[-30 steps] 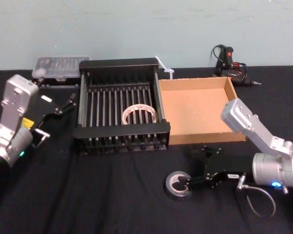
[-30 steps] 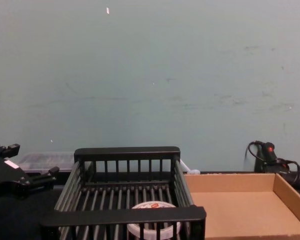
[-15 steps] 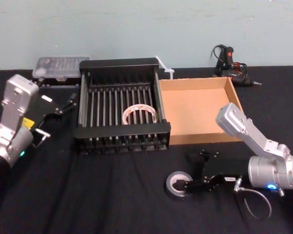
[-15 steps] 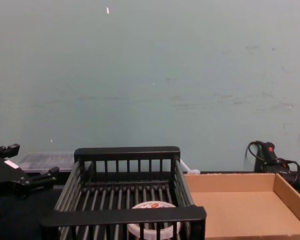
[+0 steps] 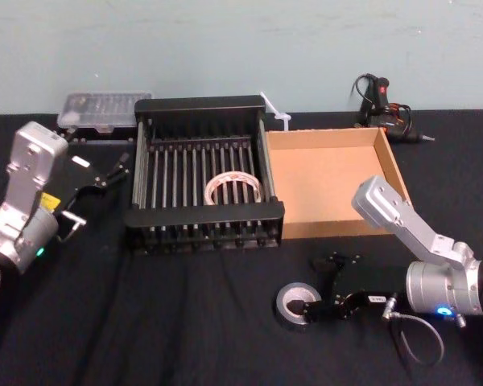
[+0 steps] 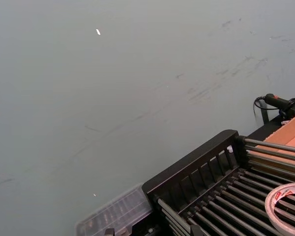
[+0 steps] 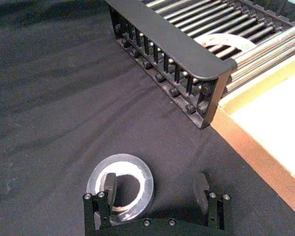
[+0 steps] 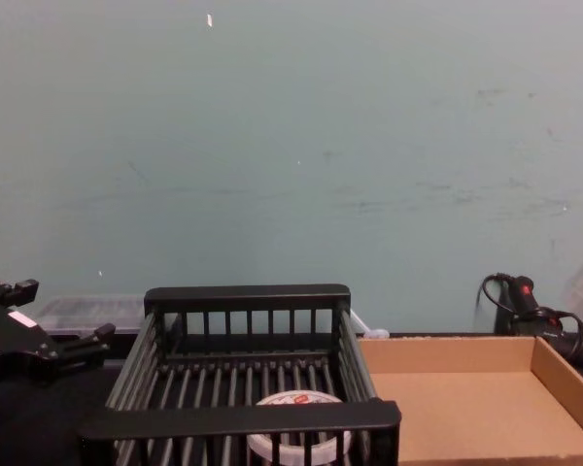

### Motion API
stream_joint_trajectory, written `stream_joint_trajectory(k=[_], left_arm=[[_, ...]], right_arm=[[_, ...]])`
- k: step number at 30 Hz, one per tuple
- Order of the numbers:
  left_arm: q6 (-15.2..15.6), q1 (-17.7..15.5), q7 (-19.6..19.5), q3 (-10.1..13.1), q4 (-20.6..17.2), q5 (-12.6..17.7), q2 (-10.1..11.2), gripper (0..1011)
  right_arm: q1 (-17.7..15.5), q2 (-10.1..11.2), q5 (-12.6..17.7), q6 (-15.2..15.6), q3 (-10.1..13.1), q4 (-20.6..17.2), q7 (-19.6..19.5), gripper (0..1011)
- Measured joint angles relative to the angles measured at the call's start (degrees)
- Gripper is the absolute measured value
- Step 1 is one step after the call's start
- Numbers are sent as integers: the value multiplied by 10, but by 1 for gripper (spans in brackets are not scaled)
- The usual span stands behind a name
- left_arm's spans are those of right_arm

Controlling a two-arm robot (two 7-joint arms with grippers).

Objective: Pick up the white tape and place it into the black box , Pick up the silver tape and place it into the brown box.

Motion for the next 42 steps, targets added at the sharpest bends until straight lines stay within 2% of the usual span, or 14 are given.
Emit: stream_joint_trajectory(k=[26,29,37,42], left_arm=[[0,0,0,0,0,0,0,1001],[0,0,0,0,0,0,0,1002],[0,0,0,0,0,0,0,1001],[0,0,0,0,0,0,0,1001]], right_arm=[[4,-5,-3,2,-2,8,1,997],[4,-4,-3,2,-2,8,1,943],[3,-4,-3,2,-2,8,1,724],[3,-4,-3,1,-2,8,1,653]])
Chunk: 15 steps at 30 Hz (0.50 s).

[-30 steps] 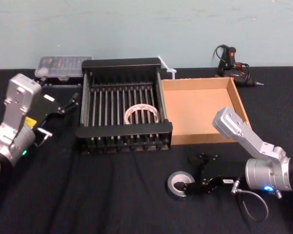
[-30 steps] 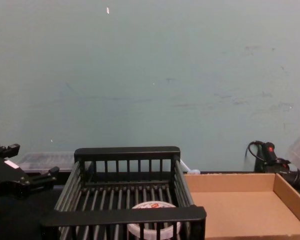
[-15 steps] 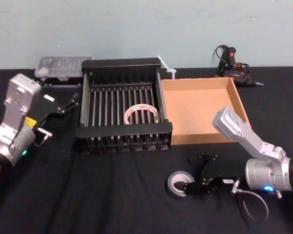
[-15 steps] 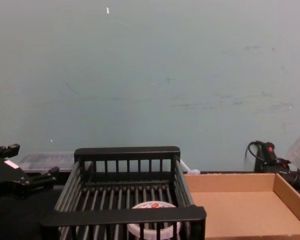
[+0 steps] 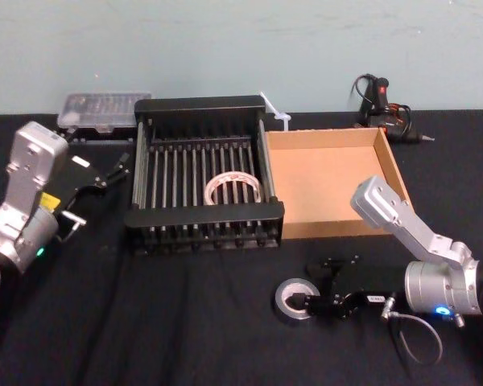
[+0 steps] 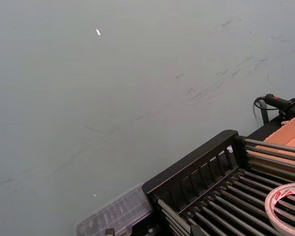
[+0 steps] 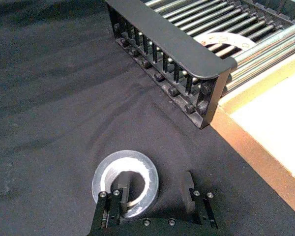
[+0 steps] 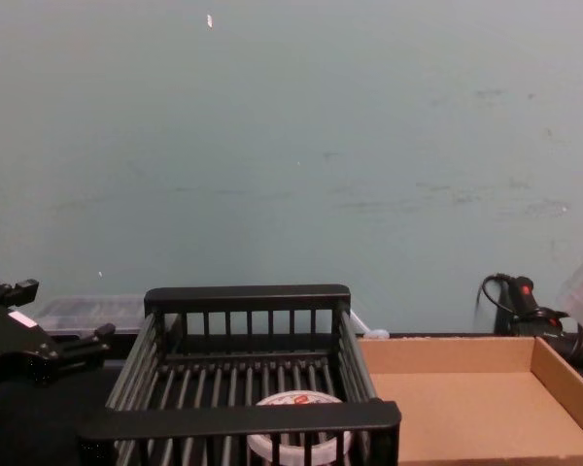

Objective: Pick up the white tape and place it into the black box , Pick up the silver tape and place it into the brown box.

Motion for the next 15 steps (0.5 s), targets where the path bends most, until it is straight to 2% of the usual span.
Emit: stream_joint_trajectory(k=[15], left_arm=[[0,0,0,0,0,0,0,1001]], right_arm=[[0,0,0,0,0,0,0,552]])
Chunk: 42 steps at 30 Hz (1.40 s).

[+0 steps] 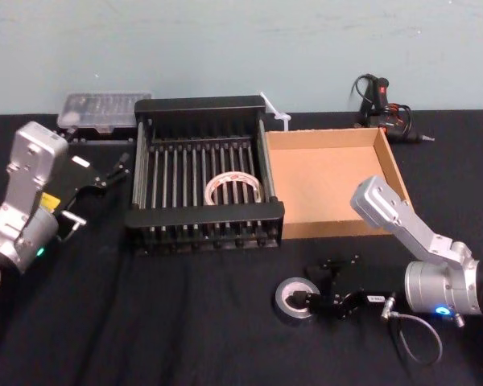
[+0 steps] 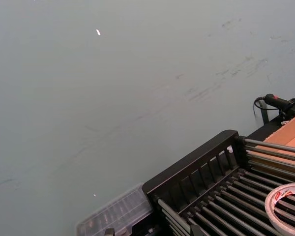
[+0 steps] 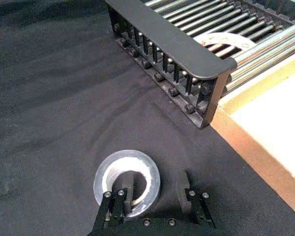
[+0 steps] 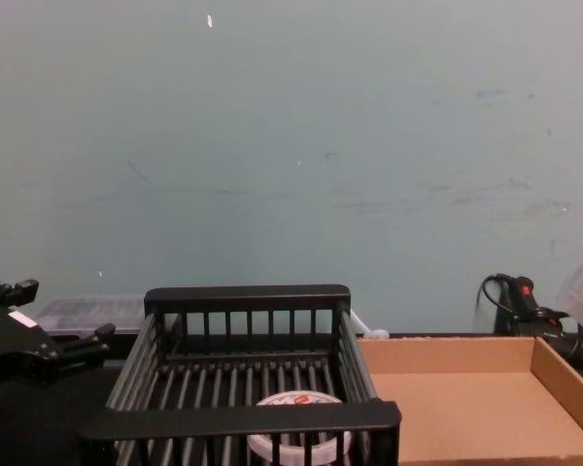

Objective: Pick up the white tape and place it into the black box , Pick up the silver tape and place it into the brown box.

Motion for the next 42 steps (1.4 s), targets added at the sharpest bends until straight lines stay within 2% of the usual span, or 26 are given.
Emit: stream_joint_trajectory(k=[23,27,28,30,35,42], left_arm=[[0,0,0,0,0,0,0,1002],[0,0,0,0,0,0,0,1001],[0,0,0,0,0,0,0,1001],[0,0,0,0,0,0,0,1001],[0,0,0,0,0,0,0,1001],[0,0,0,0,0,0,0,1001]], right_arm=[[-1,1,-1,-1,0,-1,0,405],[-2,2,-2,-5,1,-1,1,326],[-2,2,-2,-6,1,-1,2,267],[-2,2,-2,-7,2,-2,2,227],[-3,2,-3,-9,3,-2,3,177],[-3,2,-1,-10,4,-3,4,171]])
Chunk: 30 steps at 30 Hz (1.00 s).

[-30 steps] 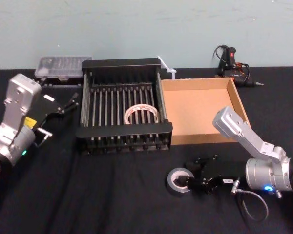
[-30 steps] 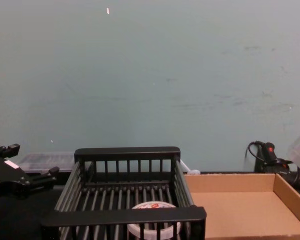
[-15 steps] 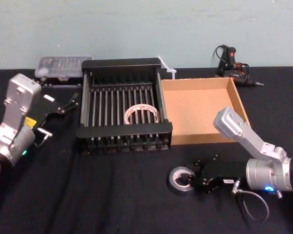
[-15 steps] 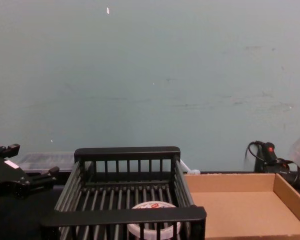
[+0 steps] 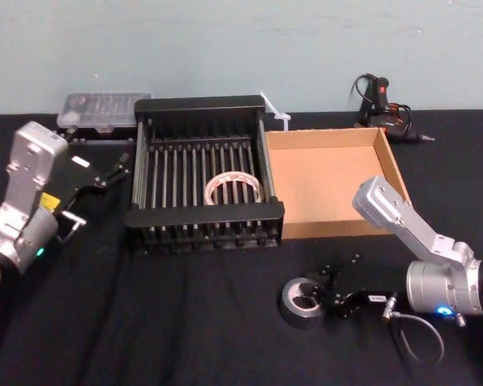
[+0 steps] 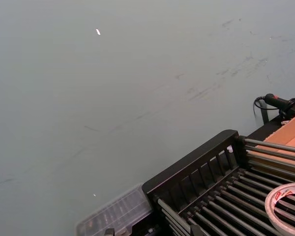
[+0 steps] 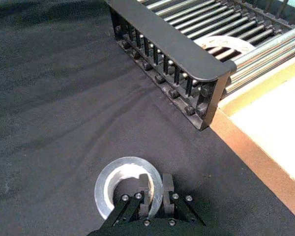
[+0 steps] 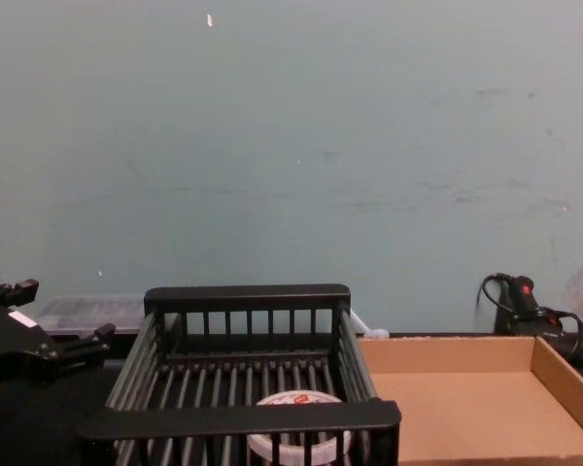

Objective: Pick up the white tape and place it into the black box , Pick up the silver tape and place it into the brown box.

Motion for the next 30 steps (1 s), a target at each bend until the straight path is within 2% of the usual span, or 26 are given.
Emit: stream_joint_trajectory(k=[14,30], left_arm=[[0,0,0,0,0,0,0,1001],[0,0,0,0,0,0,0,1001]], right_arm=[[-1,1,5,-4,13,-2,-9,170],[12,-7,17,-14,60,7,-49,170]])
